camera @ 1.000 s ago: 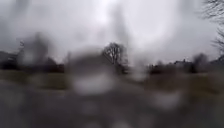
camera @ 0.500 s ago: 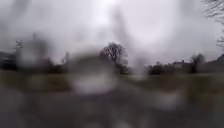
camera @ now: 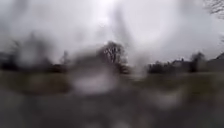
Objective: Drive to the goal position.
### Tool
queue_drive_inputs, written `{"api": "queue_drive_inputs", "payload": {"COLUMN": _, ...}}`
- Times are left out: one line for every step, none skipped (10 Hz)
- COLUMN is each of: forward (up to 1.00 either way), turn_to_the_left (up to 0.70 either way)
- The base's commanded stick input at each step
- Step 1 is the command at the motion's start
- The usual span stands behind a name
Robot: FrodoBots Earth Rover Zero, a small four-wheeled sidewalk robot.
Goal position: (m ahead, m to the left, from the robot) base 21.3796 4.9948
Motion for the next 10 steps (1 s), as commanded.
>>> {"api": "queue_drive_inputs", "payload": {"forward": 0.85, "turn_to_the_left": 0.0}}
{"api": "queue_drive_inputs", "payload": {"forward": 0.85, "turn_to_the_left": 0.0}}
{"api": "queue_drive_inputs", "payload": {"forward": 0.85, "turn_to_the_left": 0.0}}
{"api": "queue_drive_inputs", "payload": {"forward": 0.85, "turn_to_the_left": 0.19}}
{"api": "queue_drive_inputs", "payload": {"forward": 0.85, "turn_to_the_left": 0.34}}
{"api": "queue_drive_inputs", "payload": {"forward": 0.85, "turn_to_the_left": 0.24}}
{"api": "queue_drive_inputs", "payload": {"forward": 0.85, "turn_to_the_left": 0.01}}
{"api": "queue_drive_inputs", "payload": {"forward": 0.85, "turn_to_the_left": 0.0}}
{"api": "queue_drive_inputs", "payload": {"forward": 0.85, "turn_to_the_left": 0.0}}
{"api": "queue_drive_inputs", "payload": {"forward": 0.85, "turn_to_the_left": 0.0}}
